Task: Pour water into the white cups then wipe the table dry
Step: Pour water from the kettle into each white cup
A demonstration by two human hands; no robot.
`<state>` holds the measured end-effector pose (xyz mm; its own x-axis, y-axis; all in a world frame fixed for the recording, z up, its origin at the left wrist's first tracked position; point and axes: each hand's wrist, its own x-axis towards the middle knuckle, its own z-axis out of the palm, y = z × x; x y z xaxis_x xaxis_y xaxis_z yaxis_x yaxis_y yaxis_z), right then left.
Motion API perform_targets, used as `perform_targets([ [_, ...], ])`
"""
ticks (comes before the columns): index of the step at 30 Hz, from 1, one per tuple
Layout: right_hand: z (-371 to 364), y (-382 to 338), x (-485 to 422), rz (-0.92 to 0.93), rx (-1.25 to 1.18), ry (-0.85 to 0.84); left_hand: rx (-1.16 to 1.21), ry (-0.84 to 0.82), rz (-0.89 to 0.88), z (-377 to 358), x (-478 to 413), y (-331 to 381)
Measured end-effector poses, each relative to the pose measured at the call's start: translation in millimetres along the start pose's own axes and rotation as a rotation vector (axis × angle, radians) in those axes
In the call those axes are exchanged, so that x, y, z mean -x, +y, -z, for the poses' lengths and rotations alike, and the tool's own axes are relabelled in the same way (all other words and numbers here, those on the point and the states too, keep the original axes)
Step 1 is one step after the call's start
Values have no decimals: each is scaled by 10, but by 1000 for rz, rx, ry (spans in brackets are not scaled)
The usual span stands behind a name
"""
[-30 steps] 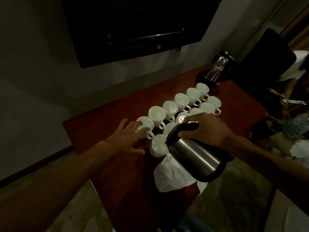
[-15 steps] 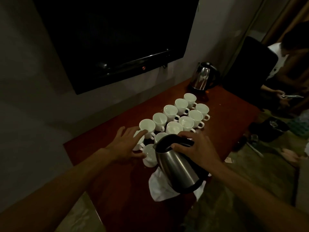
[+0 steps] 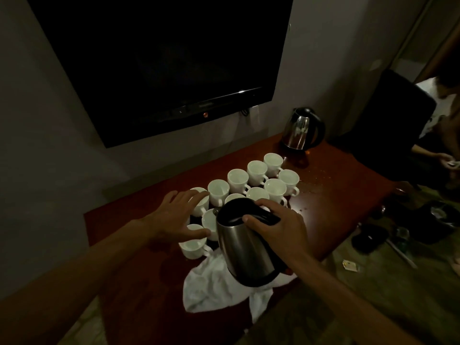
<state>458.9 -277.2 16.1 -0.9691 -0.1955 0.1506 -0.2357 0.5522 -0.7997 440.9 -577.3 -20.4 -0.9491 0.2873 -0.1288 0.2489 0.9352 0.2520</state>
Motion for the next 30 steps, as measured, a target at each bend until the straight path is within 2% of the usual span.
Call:
perform_targets([
  [5,323,217,-87,29,-44,52,-11,12,-12,74,-211,422],
  [17,1123,605,-237,-29,-172,341,57,30,-128,204,-1169,1278],
  [21,1389,693,-300,-21,-167,407,-20,35,-206,236,-1515,1554],
  [30,1876,967,-541,-66,-93,602,-26,42,-350,326,-2262,2041],
])
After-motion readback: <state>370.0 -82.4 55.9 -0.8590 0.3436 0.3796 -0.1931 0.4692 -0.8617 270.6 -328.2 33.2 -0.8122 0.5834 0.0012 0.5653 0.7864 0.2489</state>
